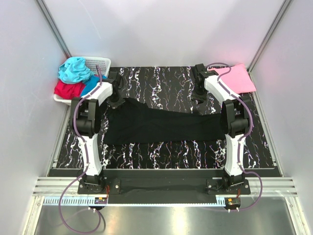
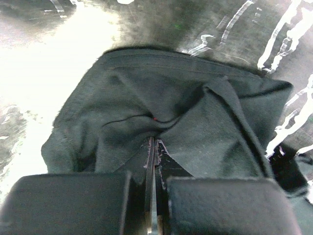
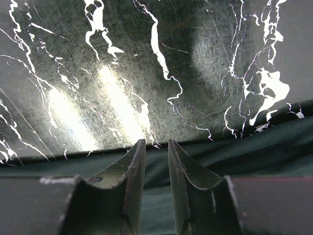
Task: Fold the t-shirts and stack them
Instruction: Fold the tshirt
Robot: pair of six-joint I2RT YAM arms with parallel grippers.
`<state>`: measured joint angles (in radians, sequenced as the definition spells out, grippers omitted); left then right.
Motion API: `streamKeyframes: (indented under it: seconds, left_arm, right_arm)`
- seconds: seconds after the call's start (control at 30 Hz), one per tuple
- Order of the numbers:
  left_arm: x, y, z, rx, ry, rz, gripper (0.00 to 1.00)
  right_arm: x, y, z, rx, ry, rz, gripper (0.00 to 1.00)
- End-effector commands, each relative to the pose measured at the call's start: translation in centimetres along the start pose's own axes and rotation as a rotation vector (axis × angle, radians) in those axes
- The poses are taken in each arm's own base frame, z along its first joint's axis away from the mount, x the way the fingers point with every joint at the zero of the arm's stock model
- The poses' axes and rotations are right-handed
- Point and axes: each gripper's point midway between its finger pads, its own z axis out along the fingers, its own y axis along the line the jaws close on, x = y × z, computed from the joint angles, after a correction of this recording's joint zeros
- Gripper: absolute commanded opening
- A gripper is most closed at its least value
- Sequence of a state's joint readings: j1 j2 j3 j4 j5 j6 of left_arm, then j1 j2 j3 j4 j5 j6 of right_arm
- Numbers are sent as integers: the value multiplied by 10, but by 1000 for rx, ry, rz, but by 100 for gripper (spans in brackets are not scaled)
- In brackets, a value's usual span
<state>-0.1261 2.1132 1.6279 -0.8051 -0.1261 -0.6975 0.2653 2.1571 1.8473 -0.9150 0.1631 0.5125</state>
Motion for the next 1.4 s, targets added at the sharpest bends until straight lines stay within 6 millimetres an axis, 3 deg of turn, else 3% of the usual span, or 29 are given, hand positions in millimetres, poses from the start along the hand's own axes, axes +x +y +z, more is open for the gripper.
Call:
streamKeyframes:
  seconds: [0.0,0.2,0.33,0.47,0.57,0.67,0.7,0.8,0.83,0.93,1.07,1.27,1.37]
  left_arm:
    - [-26,16,-40,-57,-131,-61,0]
    - [-40,49,-68,-190,-254,-119,0]
    - [-35,65,-72,-253,-268,-162,0]
    - [-22,64,-58,-253,-209,-144,0]
    - [-7,56,-37,-229,-118,-106,0]
    - [0,50,-24,-204,-73,-91,21]
    - [-2,48,-25,-198,-82,-95,37]
    - [-15,41,-38,-141,-148,-97,65]
    - [-16,40,-40,-124,-161,-90,69]
    - [-38,26,-64,-19,-272,-90,73]
    - [-51,20,-97,60,-363,-92,75]
    - [-40,23,-113,108,-360,-78,76]
    - [-23,21,-111,147,-304,-42,76]
  right_arm:
    - [-9,5,-5,-20,-12,27,32]
    - [-6,8,-1,-31,6,33,31]
    - [-5,10,-1,-40,10,34,31]
    - [-4,9,0,-35,12,32,31]
    - [-4,7,0,-30,13,29,31]
    - [-3,6,-1,-28,13,23,31]
    - [-3,6,0,-28,14,15,31]
    - [-6,3,-4,-20,0,1,31]
    - [-6,3,-5,-16,-4,-5,32]
    - [-12,-6,-10,23,-39,-9,34]
    - [-20,-13,-18,51,-80,-3,36]
    - [-24,-26,-30,99,-122,7,38]
    - [-16,-32,-31,112,-108,14,40]
